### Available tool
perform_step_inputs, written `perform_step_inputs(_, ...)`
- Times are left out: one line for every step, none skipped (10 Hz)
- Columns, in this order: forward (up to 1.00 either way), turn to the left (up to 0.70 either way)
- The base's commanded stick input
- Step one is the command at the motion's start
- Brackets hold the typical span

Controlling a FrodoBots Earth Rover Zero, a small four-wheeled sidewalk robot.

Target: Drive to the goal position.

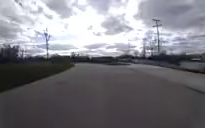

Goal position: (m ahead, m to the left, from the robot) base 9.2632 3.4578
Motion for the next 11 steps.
perform_step_inputs(0.99,0.00)
perform_step_inputs(0.99,0.00)
perform_step_inputs(0.99,0.00)
perform_step_inputs(0.99,0.00)
perform_step_inputs(0.99,0.00)
perform_step_inputs(0.99,0.00)
perform_step_inputs(0.99,0.00)
perform_step_inputs(0.99,0.00)
perform_step_inputs(0.99,0.00)
perform_step_inputs(0.99,0.00)
perform_step_inputs(0.99,0.00)
